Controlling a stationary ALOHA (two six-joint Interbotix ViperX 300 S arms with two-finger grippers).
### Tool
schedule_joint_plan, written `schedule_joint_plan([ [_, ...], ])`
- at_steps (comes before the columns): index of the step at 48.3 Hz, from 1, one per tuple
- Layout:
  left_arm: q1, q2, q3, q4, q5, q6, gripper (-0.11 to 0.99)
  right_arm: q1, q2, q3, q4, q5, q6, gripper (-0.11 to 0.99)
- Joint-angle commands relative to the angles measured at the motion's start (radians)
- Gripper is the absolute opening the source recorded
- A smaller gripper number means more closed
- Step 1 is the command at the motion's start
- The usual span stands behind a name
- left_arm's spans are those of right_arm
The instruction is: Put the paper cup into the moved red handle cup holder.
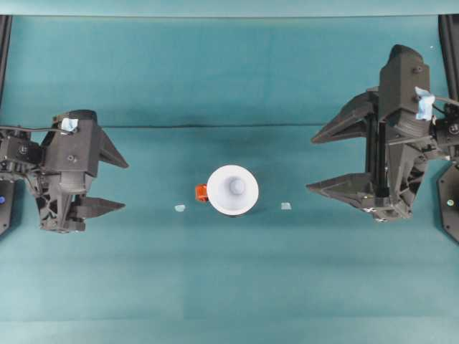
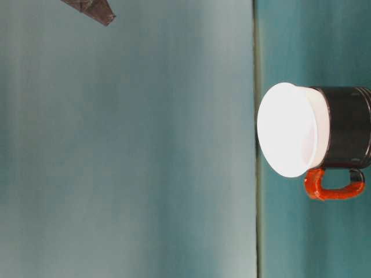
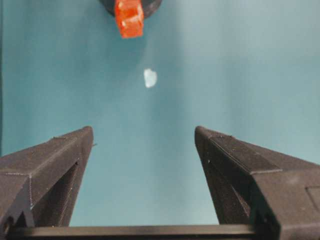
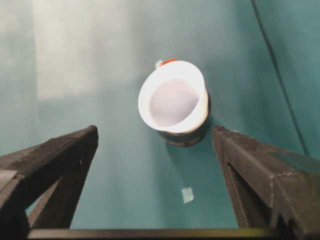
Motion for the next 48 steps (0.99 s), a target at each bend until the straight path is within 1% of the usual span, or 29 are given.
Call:
schedule_joint_plan([
  [1, 0.0, -0.008, -0.012, 0.003, -0.005, -0.002, 0.89, 0.005, -0.032, -0.008, -0.002, -0.008, -0.012, 0.85],
  [3, 0.0, -0.008, -0.015, 0.002, -0.005, -0.002, 0.89, 0.005, -0.032, -0.006, -0.003, -0.008, -0.014, 0.85],
  [4, 0.0, -0.008, -0.015, 0.003, -0.005, -0.002, 0.89, 0.005, -0.032, -0.006, -0.002, -0.008, -0.012, 0.85],
  [9, 0.0, -0.008, -0.012, 0.002, -0.005, -0.002, 0.89, 0.005, -0.031, -0.002, -0.002, -0.008, -0.014, 0.85],
  [11, 0.0, -0.008, -0.012, 0.003, -0.005, -0.002, 0.89, 0.005, -0.032, 0.0, -0.002, -0.008, -0.014, 0.85],
  [12, 0.0, -0.008, -0.012, 0.002, -0.005, -0.002, 0.89, 0.005, -0.032, 0.0, -0.002, -0.008, -0.014, 0.85],
  [13, 0.0, -0.009, -0.015, 0.003, -0.005, -0.002, 0.89, 0.005, -0.032, 0.0, -0.002, -0.008, -0.014, 0.85],
  [17, 0.0, -0.008, -0.015, 0.002, -0.005, -0.002, 0.89, 0.005, -0.032, 0.003, -0.002, -0.008, -0.014, 0.85],
  [18, 0.0, -0.008, -0.012, 0.003, -0.005, -0.002, 0.89, 0.005, -0.034, 0.002, -0.002, -0.008, -0.014, 0.85],
  [20, 0.0, -0.008, -0.012, 0.002, -0.005, -0.002, 0.89, 0.005, -0.034, 0.002, -0.002, -0.008, -0.012, 0.85],
  [21, 0.0, -0.008, -0.012, 0.003, -0.005, -0.002, 0.89, 0.005, -0.032, 0.002, -0.002, -0.008, -0.012, 0.85],
  [23, 0.0, -0.008, -0.015, 0.002, -0.005, -0.002, 0.89, 0.005, -0.034, 0.003, -0.002, -0.008, -0.012, 0.85],
  [24, 0.0, -0.008, -0.012, 0.003, -0.005, -0.002, 0.89, 0.005, -0.034, 0.003, -0.002, -0.008, -0.012, 0.85],
  [27, 0.0, -0.008, -0.012, 0.002, -0.005, -0.002, 0.89, 0.005, -0.034, 0.002, -0.002, -0.008, -0.012, 0.85],
  [37, 0.0, -0.008, -0.015, 0.003, -0.005, -0.002, 0.89, 0.005, -0.034, 0.005, -0.002, -0.008, -0.012, 0.85],
  [38, 0.0, -0.008, -0.012, 0.003, -0.005, -0.002, 0.89, 0.005, -0.034, 0.005, -0.003, -0.008, -0.012, 0.85],
  [41, 0.0, -0.008, -0.015, 0.002, -0.005, -0.002, 0.89, 0.005, -0.034, 0.005, -0.002, -0.008, -0.012, 0.85],
  [48, 0.0, -0.008, -0.012, 0.003, -0.005, -0.002, 0.89, 0.005, -0.034, 0.006, -0.002, -0.008, -0.011, 0.85],
])
